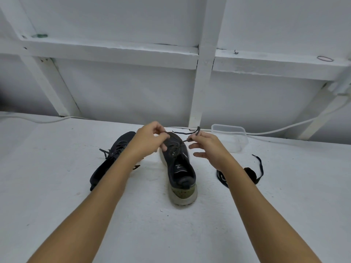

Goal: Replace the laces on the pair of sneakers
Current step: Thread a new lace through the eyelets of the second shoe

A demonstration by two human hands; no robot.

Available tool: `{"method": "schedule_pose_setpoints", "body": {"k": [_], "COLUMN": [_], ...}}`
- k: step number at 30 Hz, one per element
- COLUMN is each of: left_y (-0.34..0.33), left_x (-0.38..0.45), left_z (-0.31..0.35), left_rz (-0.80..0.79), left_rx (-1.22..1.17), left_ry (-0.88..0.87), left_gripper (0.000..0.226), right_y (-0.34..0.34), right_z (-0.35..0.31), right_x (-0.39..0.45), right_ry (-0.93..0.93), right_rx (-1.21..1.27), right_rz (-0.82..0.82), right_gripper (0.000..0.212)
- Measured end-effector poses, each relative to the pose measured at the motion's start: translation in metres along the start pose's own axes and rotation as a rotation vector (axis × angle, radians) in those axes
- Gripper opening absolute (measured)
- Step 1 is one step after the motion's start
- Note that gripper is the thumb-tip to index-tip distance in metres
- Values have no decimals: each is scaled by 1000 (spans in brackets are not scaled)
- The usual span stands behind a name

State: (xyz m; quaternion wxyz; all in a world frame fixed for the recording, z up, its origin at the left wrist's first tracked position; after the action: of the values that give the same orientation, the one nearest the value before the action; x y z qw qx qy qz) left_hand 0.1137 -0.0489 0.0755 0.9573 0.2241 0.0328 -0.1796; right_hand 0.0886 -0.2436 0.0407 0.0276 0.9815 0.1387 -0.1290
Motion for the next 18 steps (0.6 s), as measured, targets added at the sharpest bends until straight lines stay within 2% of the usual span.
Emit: {"method": "schedule_pose_setpoints", "body": {"k": [2, 4, 5, 8, 10, 14, 18], "left_y": [5, 9, 12, 21, 23, 17, -14], "left_x": [3, 4, 2, -6, -9, 0, -7], "left_z": [-12, -18, -17, 2, 10, -18, -48], "left_rz": [57, 119, 156, 272, 314, 157, -85], "left_rx": [-314, -356, -279, 216, 443, 511, 273], "left_ry": [6, -21, -40, -155, -213, -20, 149], "left_gripper": [7, 8, 8, 12, 11, 9, 13], "right_y": [0, -2, -3, 1, 7, 13, 6], "right_z": [4, 6, 7, 10, 14, 31, 54], "right_x": [0, 0, 0, -1, -2, -4, -8], "right_ry": [-10, -10, -9, -7, -16, -99, -212], "right_rx": [33, 23, 18, 36, 48, -26, -10], "right_rz": [-4, -15, -13, 18, 51, 72, 32], "right_gripper": [15, 16, 16, 15, 15, 17, 18]}}
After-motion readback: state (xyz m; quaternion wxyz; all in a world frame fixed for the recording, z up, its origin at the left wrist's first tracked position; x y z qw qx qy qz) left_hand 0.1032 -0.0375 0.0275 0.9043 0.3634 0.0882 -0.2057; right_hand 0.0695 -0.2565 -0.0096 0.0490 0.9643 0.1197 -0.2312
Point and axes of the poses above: each hand's wrist, its own x-axis towards the middle knuckle, its own y-axis out of the back of the hand, z = x × y, the point moved 10 cm from there along x, towards the middle knuckle, and after that the axes turned 13 degrees about -z, right-handed, at the moved point
